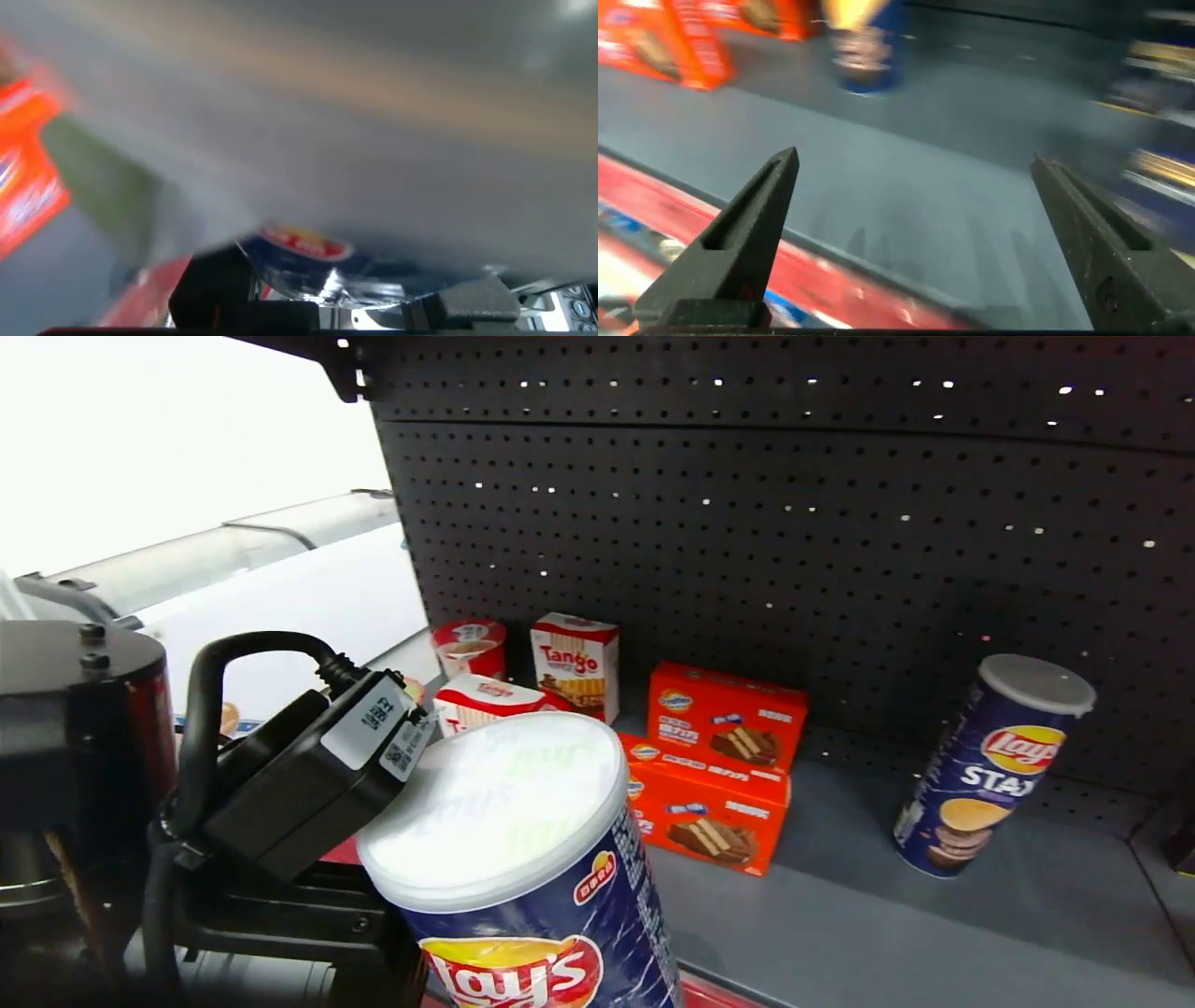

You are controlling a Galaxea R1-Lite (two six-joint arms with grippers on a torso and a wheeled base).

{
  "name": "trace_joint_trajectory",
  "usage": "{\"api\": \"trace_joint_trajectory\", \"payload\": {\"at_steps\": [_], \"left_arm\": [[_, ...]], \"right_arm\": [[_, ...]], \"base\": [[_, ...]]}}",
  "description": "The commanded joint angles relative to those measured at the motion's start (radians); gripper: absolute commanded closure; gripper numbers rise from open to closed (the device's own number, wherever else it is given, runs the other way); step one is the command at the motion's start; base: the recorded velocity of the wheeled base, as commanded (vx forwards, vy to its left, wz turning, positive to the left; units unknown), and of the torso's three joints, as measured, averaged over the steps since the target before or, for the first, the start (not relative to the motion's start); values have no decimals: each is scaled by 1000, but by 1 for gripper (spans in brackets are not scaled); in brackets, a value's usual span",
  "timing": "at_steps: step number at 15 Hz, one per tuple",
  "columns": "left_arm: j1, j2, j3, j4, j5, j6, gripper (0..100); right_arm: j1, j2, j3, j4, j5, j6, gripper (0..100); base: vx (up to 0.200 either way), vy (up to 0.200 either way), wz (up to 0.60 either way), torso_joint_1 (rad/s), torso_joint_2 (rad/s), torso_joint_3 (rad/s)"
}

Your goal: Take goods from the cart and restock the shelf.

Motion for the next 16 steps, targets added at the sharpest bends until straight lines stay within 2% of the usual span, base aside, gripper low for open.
{"api": "trace_joint_trajectory", "payload": {"at_steps": [1, 7, 16], "left_arm": [[2, 3, 0, 0, 1, 0, 100], [3, 3, 2, 0, 1, 0, 100], [6, 4, -1, 0, 5, 0, 100]], "right_arm": [[0, 1, 0, 0, 1, -1, 0], [0, 1, 0, 0, 1, 1, 0], [0, 1, 0, 2, 1, -1, 0]], "base": [[0, 0, -600, -7, 7, 7], [0, 0, -600, 3, 4, 3], [0, 0, 0, 0, 0, 0]]}}
